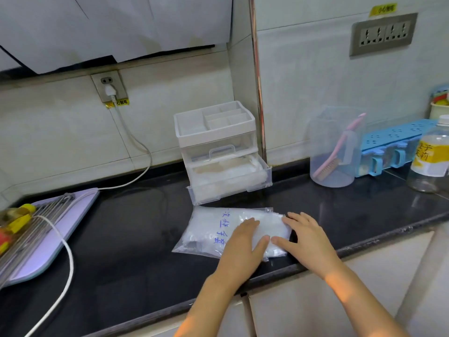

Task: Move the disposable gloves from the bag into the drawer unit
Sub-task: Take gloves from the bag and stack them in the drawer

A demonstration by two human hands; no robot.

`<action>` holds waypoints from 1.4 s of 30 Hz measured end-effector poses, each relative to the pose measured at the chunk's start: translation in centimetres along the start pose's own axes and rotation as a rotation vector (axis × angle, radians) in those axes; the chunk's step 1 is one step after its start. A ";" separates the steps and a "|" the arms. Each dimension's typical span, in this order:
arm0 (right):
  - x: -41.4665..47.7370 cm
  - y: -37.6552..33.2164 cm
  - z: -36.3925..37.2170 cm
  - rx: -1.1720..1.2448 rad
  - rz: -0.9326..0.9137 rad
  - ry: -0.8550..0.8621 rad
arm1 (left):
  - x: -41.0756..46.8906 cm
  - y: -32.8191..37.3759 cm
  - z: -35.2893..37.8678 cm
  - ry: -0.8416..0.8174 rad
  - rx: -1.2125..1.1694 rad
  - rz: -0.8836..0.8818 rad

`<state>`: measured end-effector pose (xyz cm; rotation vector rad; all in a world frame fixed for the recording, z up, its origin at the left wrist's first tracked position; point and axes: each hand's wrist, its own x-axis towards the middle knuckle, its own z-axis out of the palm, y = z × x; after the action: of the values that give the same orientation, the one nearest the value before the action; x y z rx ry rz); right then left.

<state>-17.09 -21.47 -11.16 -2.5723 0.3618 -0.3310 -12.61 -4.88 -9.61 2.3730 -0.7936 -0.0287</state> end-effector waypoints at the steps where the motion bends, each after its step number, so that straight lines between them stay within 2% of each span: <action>1: -0.2 0.0 0.1 -0.030 0.001 -0.010 | -0.2 0.0 0.2 -0.024 0.019 -0.006; 5: -0.5 0.1 0.2 0.020 -0.019 0.060 | -0.4 0.1 0.5 -0.044 0.108 0.006; 10: -0.9 0.1 0.2 0.223 -0.018 0.208 | -0.7 0.3 0.5 -0.032 0.170 0.035; 16: -1.3 0.0 0.1 0.309 -0.033 0.224 | -0.7 -0.1 0.6 -0.045 0.217 0.141; 20: -1.5 0.2 -0.4 0.468 -0.014 0.261 | -0.6 -0.3 0.7 -0.053 0.213 0.152; 29: -2.1 -0.1 -2.2 0.863 0.189 0.279 | -0.5 -0.5 0.9 -0.048 0.210 0.123; 37: -2.4 1.4 -3.8 1.420 0.447 0.506 | -0.7 -0.3 0.8 -0.051 0.186 0.107; 39: -2.4 1.4 -4.3 1.501 0.479 0.481 | -0.6 -0.4 0.8 -0.051 0.184 0.105; 42: -2.4 1.1 -4.6 1.375 0.497 0.331 | -0.5 -0.5 1.0 -0.069 0.190 0.097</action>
<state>-20.94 -23.72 -8.32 -1.0431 0.5911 -0.5542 -12.93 -4.83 -10.76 2.5197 -0.9824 0.0050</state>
